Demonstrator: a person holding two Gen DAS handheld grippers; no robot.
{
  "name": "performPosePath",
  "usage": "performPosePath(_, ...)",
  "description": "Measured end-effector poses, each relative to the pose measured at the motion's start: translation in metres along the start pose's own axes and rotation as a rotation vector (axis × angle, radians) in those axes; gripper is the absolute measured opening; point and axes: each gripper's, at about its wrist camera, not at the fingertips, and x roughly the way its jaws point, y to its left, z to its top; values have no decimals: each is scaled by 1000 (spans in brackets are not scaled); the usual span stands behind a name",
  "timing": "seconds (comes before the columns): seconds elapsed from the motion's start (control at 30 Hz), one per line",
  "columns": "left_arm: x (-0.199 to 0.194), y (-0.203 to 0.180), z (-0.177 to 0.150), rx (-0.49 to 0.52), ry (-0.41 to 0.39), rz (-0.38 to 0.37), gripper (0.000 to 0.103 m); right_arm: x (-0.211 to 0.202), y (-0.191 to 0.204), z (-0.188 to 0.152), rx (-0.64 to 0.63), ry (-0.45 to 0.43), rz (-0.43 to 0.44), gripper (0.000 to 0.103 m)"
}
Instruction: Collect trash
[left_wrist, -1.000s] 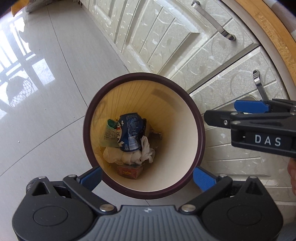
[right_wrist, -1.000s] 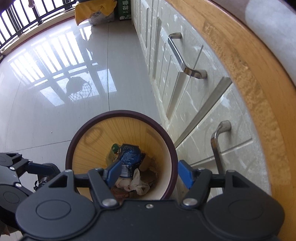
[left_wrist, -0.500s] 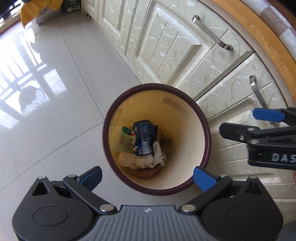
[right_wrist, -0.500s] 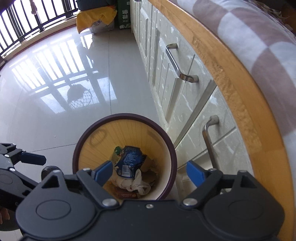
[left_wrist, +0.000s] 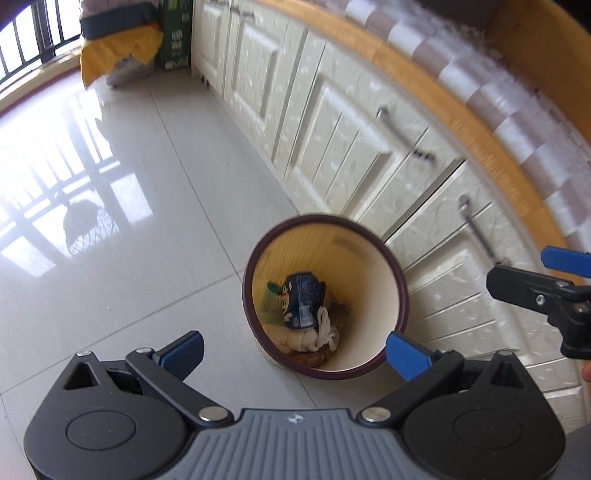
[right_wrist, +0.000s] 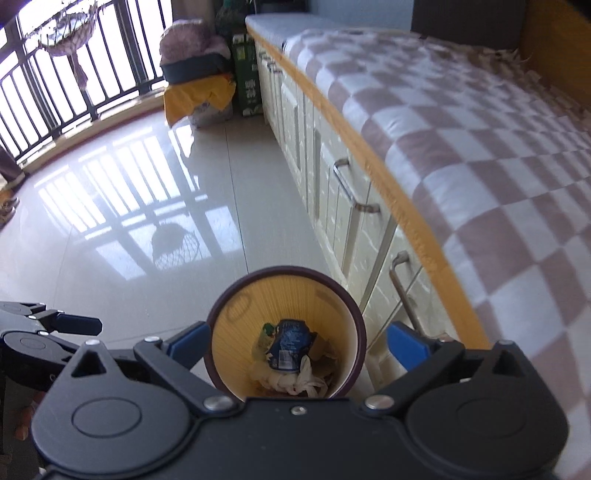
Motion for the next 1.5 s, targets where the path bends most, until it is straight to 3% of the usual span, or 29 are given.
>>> performPosePath(0.47, -117, -27, -27, 67, -220, 13, 103, -130, -1, -24, 72, -217, -67, 103)
performPosePath(0.83, -197, -43, -66, 107, -417, 39, 103, -217, -1, -66, 106, -343, -111, 103)
performPosePath(1.13, -232, -58, -107, 135, -491, 77, 103, -256, 8, -110, 109, -372, -133, 103)
performPosePath(1.37, -243, -68, -136, 167, -553, 132, 103, -264, 16, -149, 109, -365, -142, 103)
performPosePath(1.5, -245, -69, -148, 170, -564, 114, 103, -264, 19, -168, 106, -361, -159, 103)
